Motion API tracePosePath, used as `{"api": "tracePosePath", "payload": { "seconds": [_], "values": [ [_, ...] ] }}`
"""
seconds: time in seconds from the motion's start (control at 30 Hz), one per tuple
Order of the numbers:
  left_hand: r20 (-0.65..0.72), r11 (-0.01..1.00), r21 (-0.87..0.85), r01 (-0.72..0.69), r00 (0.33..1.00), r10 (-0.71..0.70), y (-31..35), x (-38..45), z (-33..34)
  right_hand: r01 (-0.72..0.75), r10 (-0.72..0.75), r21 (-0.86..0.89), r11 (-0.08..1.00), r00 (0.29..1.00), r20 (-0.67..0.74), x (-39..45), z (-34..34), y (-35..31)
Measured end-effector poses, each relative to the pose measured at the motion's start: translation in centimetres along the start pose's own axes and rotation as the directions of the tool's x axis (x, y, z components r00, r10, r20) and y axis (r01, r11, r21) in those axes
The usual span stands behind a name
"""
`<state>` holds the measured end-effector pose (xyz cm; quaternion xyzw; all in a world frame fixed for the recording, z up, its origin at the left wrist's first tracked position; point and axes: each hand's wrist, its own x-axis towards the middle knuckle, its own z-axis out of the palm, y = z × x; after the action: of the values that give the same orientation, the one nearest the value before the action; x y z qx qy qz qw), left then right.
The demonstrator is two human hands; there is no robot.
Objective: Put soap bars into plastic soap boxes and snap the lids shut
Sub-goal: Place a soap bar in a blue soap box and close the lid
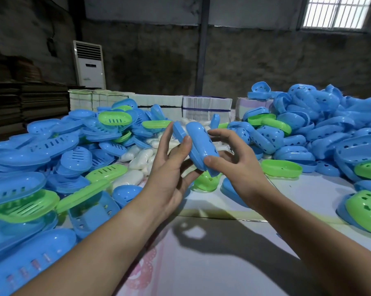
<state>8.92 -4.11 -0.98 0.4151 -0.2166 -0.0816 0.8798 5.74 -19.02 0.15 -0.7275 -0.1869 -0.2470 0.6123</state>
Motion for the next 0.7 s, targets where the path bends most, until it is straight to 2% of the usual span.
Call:
{"api": "tracePosePath", "payload": {
  "seconds": [0.2,0.53,0.7],
  "values": [
    [0.017,0.991,0.116,-0.071,0.997,0.069,-0.07,0.1,-0.26,0.013,-0.014,0.042,0.999,1.0,0.027,-0.1,-0.11,0.34],
    [0.021,0.994,0.105,-0.024,1.0,0.022,-0.16,0.32,-0.5,0.01,-0.015,0.106,0.994,0.999,0.051,-0.11,-0.01,0.54],
    [0.029,0.988,0.145,-0.048,0.999,0.045,-0.18,0.26,-0.46,0.017,-0.025,0.153,0.988,0.998,0.053,-0.11,-0.06,0.7]
  ]
}}
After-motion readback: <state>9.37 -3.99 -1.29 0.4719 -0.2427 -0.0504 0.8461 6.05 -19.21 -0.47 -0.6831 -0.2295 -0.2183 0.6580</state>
